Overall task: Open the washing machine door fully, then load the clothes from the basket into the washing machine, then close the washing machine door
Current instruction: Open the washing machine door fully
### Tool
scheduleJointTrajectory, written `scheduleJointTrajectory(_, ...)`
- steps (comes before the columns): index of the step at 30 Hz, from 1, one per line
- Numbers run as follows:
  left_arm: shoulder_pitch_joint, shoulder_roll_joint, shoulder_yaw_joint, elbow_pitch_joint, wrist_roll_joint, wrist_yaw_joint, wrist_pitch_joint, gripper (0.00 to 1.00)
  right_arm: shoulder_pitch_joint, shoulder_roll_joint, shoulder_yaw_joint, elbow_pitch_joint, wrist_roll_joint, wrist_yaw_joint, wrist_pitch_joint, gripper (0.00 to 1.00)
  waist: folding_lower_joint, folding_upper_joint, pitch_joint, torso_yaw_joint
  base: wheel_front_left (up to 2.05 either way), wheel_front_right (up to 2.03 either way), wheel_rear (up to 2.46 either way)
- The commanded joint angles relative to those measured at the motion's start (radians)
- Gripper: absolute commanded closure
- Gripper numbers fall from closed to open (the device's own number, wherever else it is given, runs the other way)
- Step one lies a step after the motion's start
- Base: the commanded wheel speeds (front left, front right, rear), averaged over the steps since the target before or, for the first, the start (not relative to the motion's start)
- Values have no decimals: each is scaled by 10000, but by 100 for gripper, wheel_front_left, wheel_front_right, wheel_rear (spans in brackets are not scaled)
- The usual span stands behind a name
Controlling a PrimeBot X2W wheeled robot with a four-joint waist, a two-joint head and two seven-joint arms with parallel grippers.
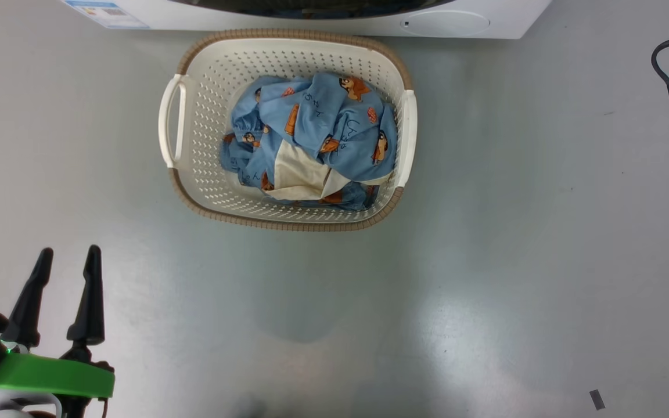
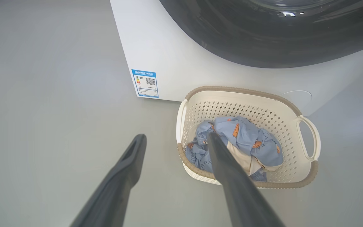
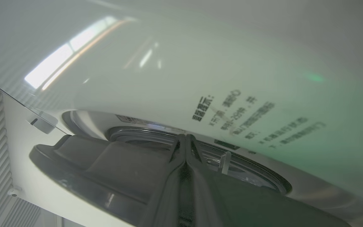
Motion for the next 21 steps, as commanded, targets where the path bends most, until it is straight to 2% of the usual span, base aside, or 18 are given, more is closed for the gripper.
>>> scheduleJointTrajectory(1, -72, 285, 374, -99, -91, -16, -65, 0, -137, 163, 143, -251, -100, -9, 79, 100, 0, -1, 31, 33, 0, 0, 0)
scheduleJointTrajectory(21, -30, 194, 567, -113, -95, -16, -65, 0, -320, 189, 648, -85, 178, -9, 1164, 100, 0, -1, -18, -108, 0, 0, 0)
